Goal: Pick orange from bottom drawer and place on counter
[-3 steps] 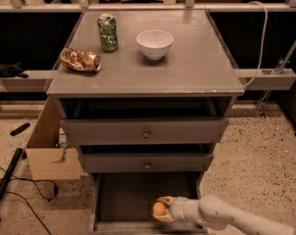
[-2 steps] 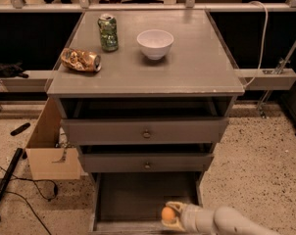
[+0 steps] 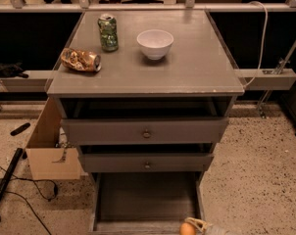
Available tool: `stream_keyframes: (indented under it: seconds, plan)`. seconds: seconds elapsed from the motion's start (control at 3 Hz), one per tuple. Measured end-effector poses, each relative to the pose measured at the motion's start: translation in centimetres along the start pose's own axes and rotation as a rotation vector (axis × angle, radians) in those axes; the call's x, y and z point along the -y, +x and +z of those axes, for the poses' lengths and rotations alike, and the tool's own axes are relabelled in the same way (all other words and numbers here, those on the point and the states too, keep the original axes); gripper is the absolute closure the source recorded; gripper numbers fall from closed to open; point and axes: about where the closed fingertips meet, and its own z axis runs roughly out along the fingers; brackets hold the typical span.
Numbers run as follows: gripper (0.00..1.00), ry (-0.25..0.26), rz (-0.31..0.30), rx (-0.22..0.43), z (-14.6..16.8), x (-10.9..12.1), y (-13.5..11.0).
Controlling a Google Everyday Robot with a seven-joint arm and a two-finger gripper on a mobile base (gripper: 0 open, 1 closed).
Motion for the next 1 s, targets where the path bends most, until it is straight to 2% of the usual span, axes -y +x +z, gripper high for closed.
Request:
stream_keyframes:
  seconds: [0.33,0.67,1.0]
  plan:
    - [1.0,0.007,-0.006,0.002,-0.2,0.5,-0.3]
    - [1.0,0.047,-0.041,0.012,-1.6,3.7,-2.5]
    - [1.0,0.09,-0.102,0.017,-4.8,9.0,-7.1]
